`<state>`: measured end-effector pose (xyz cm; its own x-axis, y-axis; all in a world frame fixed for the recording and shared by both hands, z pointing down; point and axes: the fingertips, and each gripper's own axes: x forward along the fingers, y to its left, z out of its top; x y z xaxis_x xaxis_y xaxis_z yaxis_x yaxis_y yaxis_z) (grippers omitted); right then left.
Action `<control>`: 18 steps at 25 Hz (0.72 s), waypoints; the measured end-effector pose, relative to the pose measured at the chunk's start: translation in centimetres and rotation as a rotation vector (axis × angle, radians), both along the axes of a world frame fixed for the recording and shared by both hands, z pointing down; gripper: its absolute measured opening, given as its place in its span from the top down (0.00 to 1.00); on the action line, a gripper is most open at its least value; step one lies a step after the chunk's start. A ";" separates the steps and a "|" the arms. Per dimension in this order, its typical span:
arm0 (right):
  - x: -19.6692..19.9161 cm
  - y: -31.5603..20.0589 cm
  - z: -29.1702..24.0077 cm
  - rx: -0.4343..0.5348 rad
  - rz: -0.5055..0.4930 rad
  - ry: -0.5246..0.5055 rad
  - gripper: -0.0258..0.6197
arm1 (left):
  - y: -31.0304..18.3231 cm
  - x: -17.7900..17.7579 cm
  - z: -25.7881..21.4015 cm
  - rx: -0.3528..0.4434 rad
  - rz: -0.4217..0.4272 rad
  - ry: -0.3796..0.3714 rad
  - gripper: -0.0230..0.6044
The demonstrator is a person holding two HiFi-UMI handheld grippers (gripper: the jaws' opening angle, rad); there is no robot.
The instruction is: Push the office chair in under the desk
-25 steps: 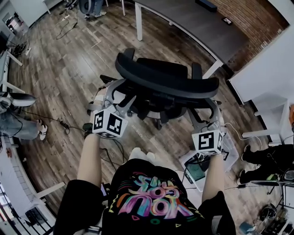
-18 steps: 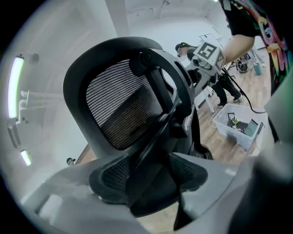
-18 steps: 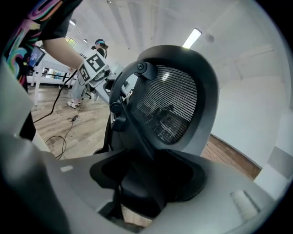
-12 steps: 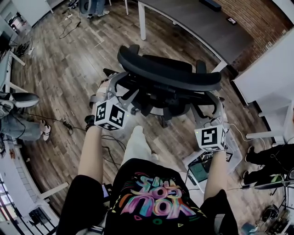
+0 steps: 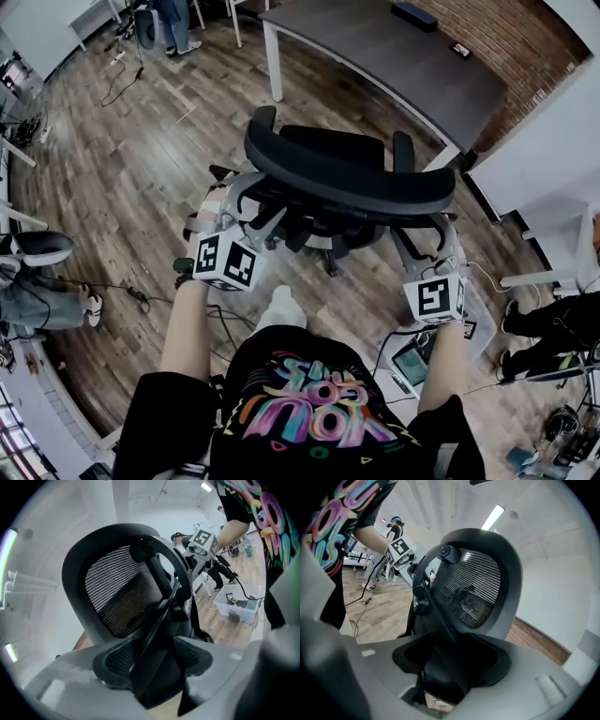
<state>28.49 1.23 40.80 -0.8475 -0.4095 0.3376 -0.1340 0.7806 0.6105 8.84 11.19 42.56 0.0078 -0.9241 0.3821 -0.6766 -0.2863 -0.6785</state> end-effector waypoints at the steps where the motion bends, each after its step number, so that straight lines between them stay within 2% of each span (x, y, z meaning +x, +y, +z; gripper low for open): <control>1: -0.7 -0.3 0.0 0.001 0.008 -0.004 0.59 | -0.5 -0.8 0.1 -0.005 0.011 -0.003 0.54; 7: -5.7 -3.3 0.1 -0.001 0.046 0.006 0.58 | -3.9 -6.2 0.2 -0.012 0.060 -0.009 0.54; 12: -8.8 -5.5 0.1 -0.016 0.085 0.046 0.60 | -6.7 -9.5 0.2 -0.007 0.086 0.025 0.54; 18: -12.6 -7.5 0.2 -0.016 0.116 0.051 0.59 | -9.5 -13.5 0.2 0.001 0.106 0.022 0.54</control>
